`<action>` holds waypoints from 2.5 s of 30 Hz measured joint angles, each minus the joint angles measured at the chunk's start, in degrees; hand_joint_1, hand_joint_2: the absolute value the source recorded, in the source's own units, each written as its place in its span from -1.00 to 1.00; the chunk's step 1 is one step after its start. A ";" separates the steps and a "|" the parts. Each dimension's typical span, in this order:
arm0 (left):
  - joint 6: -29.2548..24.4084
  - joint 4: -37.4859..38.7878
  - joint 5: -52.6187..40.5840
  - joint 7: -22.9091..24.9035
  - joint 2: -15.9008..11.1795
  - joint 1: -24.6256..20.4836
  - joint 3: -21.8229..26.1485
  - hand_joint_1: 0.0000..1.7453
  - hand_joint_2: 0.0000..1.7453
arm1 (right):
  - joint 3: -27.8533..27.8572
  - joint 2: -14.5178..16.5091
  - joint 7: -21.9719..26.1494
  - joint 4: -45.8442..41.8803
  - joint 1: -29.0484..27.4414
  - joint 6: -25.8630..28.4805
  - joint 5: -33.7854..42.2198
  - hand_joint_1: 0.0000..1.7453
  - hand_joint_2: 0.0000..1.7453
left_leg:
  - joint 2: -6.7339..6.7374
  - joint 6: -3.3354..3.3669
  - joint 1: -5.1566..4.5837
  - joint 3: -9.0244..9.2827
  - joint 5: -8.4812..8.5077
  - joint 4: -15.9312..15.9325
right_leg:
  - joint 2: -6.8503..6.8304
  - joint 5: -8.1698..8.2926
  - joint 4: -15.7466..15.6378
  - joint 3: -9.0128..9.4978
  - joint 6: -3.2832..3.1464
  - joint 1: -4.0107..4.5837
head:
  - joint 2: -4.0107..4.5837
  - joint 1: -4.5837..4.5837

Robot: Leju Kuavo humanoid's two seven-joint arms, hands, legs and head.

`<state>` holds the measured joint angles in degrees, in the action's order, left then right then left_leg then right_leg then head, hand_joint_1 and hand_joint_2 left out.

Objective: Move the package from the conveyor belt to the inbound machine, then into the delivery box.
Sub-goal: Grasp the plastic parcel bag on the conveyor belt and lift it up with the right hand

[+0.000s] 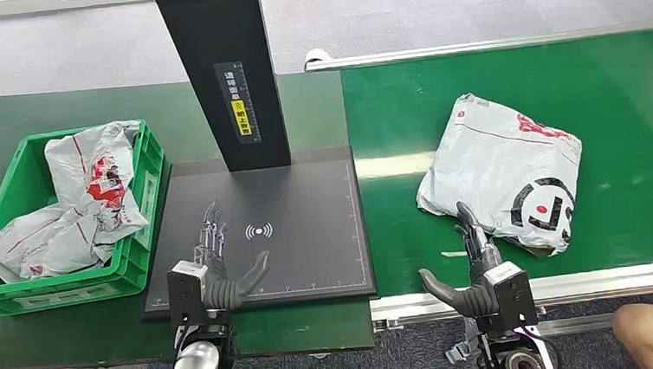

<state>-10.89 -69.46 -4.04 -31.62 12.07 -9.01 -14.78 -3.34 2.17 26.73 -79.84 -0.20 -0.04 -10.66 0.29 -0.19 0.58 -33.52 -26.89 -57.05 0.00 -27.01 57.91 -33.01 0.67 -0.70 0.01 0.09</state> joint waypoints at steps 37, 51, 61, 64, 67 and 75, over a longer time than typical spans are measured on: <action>1.12 1.62 2.71 1.07 0.52 -0.70 -2.68 -1.00 1.00 | -0.75 -7.06 -27.01 43.90 25.06 23.32 -52.49 -1.00 1.00 | 0.01 0.02 -0.01 0.04 0.03 -0.02 | 0.00 0.05 0.00 0.02 0.01 -0.01 | 0.01 -0.01; 0.81 4.02 4.68 0.14 0.66 -3.11 -4.27 -1.00 1.00 | -3.98 -10.92 -49.17 57.84 36.85 15.30 -68.67 1.00 1.00 | -0.01 0.06 -0.03 0.04 0.06 -0.05 | 0.00 0.10 0.00 0.03 0.05 -0.04 | 0.01 -0.02; -0.08 4.85 5.48 -0.11 0.60 -3.28 -4.95 -1.00 1.00 | -4.76 -11.55 -48.21 60.42 38.94 14.95 -68.63 1.00 1.00 | -0.03 0.06 -0.02 0.02 0.05 -0.04 | -0.01 0.09 0.00 0.03 0.05 -0.03 | 0.00 0.00; -0.11 4.84 5.64 -0.10 0.59 -3.28 -5.03 -1.00 1.00 | -4.73 -11.43 -46.69 60.67 38.94 15.76 -68.28 1.00 1.00 | -0.03 0.06 -0.02 0.02 0.05 -0.04 | -0.01 0.09 0.00 0.03 0.05 -0.03 | 0.01 0.00; -0.18 4.83 5.61 0.00 0.58 -3.28 -5.03 -1.00 1.00 | -4.60 -11.23 -45.26 60.90 38.93 16.66 -67.91 1.00 1.00 | -0.03 0.06 -0.02 0.02 0.05 -0.04 | -0.01 0.09 0.00 0.03 0.05 -0.03 | -0.01 -0.01; -0.94 4.74 5.15 0.04 0.03 -3.04 -5.02 -1.00 1.00 | -2.66 -10.26 -39.08 60.98 38.36 20.12 -64.04 1.00 1.00 | -0.04 0.06 -0.02 0.00 0.05 -0.03 | -0.01 0.08 0.01 0.02 0.05 -0.03 | 0.00 -0.01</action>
<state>-11.83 -64.72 1.10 -31.58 12.09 -12.05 -19.80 -6.00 -8.08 -12.35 -18.86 38.16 20.07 -74.69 0.25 -0.14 0.56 -33.51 -26.84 -57.08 0.00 -26.93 57.92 -32.99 0.72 -0.73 0.01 0.08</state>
